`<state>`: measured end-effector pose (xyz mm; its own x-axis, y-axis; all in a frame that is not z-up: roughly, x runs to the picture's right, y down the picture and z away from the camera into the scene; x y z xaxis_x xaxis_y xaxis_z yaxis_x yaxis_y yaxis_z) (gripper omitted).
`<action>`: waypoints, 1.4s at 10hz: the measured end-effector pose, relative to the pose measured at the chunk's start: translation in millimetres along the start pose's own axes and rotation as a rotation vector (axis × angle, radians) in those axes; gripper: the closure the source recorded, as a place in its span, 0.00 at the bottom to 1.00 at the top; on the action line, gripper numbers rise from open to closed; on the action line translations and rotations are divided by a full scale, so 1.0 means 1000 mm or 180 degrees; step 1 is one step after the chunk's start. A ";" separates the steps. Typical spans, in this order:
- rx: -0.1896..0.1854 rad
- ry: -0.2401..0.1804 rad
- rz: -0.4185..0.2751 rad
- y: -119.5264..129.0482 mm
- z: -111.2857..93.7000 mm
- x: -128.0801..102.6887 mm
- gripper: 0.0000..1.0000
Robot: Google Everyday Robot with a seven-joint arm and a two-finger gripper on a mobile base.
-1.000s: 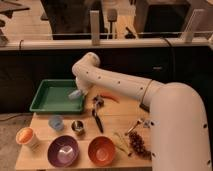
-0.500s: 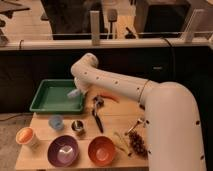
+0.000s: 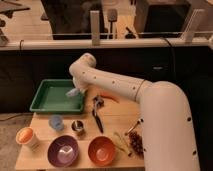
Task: Wipe tray with sponge
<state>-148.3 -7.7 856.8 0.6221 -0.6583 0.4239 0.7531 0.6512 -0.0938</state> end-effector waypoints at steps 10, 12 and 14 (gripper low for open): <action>-0.0004 -0.0011 -0.0015 -0.016 0.023 0.007 1.00; 0.0000 -0.0030 -0.0011 -0.021 0.028 0.006 1.00; -0.0005 -0.0037 0.0003 -0.023 0.032 0.009 1.00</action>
<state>-166.4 -16.3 891.5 0.6201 -0.6533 0.4344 0.7529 0.6511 -0.0955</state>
